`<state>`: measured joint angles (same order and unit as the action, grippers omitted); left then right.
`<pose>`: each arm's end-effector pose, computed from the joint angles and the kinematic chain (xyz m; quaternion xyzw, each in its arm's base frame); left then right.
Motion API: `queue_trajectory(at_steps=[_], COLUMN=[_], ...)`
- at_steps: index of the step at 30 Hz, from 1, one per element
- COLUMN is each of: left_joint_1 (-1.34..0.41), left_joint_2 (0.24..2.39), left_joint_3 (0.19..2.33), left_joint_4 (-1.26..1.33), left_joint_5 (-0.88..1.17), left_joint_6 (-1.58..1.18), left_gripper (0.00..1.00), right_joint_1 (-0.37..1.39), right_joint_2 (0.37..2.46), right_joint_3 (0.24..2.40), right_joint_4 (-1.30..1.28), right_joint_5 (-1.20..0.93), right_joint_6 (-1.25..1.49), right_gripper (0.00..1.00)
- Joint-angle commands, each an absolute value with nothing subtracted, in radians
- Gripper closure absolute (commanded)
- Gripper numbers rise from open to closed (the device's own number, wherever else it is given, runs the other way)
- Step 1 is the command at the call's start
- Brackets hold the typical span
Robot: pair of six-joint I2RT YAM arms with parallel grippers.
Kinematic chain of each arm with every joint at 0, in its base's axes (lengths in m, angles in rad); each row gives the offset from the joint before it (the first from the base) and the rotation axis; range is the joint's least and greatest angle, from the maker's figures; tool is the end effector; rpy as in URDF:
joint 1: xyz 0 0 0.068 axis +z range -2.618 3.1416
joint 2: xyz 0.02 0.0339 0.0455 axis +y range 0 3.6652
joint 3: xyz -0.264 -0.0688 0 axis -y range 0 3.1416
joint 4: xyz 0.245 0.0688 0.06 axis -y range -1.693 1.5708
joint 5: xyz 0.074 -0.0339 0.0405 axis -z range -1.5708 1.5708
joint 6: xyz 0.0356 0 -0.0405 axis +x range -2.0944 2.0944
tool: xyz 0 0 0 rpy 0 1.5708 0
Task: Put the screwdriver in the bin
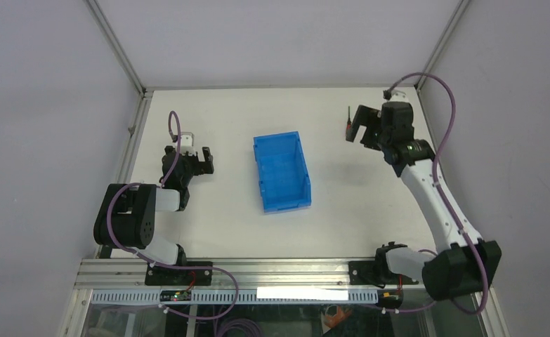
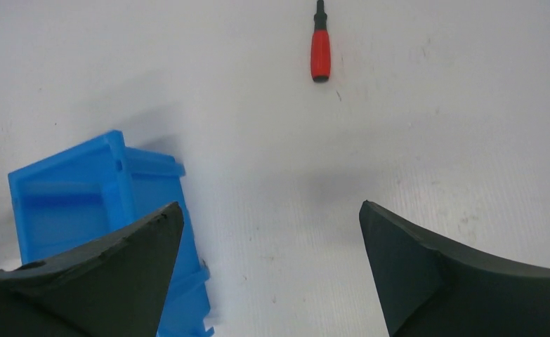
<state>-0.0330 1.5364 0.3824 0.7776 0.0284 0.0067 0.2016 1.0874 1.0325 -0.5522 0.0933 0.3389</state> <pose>0.2667 -0.0098 0.1373 0.0244 0.8265 -0.0191 0.5621 0.2310 0.0438 0.3313 0.0823 0.8816 0.0838 0.4571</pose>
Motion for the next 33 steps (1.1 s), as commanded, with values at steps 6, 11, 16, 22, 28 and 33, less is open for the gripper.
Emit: queue_trajectory(at_steps=[6, 11, 16, 22, 28, 33], left_joint_1=[-0.037, -0.038, -0.038, -0.038, -0.037, -0.038], left_joint_2=[1.507, 1.508, 1.507, 1.508, 1.507, 1.507], left_joint_3=[0.382, 0.382, 0.382, 0.383, 0.382, 0.382], left_joint_4=[0.805, 0.805, 0.805, 0.805, 0.805, 0.805], left_joint_5=[0.034, 0.035, 0.035, 0.035, 0.035, 0.035], left_joint_6=[-0.012, -0.011, -0.012, -0.012, -0.012, -0.012], left_gripper=[0.01, 0.01, 0.01, 0.01, 0.01, 0.01], right_joint_1=[0.137, 0.116, 0.115, 0.113, 0.113, 0.113], right_joint_2=[1.570, 1.851, 2.080, 2.271, 2.334, 2.289], right_joint_3=[1.400, 1.589, 1.810, 1.961, 1.971, 1.972], right_joint_4=[-0.554, -0.617, -0.701, -0.772, -0.780, -0.798], right_joint_5=[0.069, 0.044, 0.055, 0.058, 0.115, 0.139], right_joint_6=[0.229, 0.203, 0.179, 0.181, 0.188, 0.174], right_gripper=[0.01, 0.02, 0.07, 0.19, 0.50, 0.99])
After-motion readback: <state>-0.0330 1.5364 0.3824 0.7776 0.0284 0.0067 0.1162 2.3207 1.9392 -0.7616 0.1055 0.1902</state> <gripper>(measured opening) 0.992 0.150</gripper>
